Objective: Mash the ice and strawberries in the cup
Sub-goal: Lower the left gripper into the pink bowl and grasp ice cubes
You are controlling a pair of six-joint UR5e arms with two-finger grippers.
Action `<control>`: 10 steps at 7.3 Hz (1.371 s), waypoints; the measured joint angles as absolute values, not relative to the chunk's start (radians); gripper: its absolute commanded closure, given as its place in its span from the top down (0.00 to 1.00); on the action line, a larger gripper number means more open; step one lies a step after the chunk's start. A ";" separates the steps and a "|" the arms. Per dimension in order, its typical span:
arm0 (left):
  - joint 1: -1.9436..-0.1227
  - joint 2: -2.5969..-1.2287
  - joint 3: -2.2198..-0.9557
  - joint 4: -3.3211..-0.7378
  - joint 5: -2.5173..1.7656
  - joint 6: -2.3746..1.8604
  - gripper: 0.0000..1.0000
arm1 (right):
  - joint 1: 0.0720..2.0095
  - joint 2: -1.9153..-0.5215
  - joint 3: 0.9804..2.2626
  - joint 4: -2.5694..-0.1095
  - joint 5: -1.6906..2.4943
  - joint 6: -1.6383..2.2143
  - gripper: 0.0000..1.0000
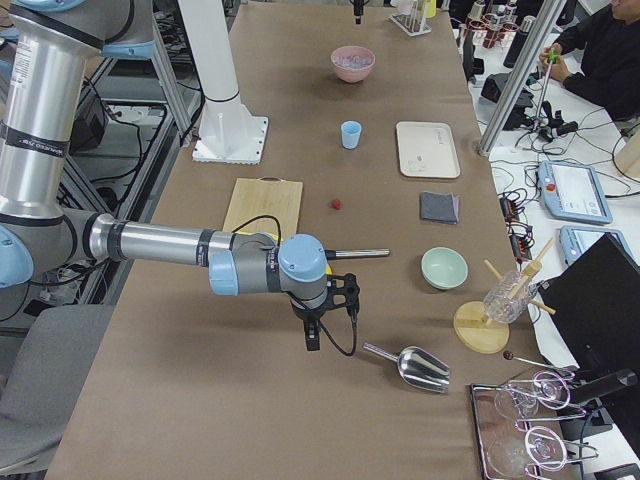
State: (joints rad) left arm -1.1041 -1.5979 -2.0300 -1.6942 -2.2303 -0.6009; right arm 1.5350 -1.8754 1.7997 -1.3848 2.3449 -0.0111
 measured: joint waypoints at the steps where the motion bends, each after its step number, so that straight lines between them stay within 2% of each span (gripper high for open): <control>1: -1.040 -1.601 -2.011 -1.737 -2.188 -0.645 0.93 | 1.535 -1.875 1.796 -1.386 2.346 -0.011 1.00; 4: -0.919 -1.605 -1.925 -1.867 -2.124 -0.740 0.87 | 1.534 -1.873 1.785 -1.387 2.352 -0.010 1.00; 10: -0.842 -1.608 -1.889 -1.888 -2.072 -0.764 0.80 | 1.534 -1.872 1.784 -1.387 2.353 -0.011 1.00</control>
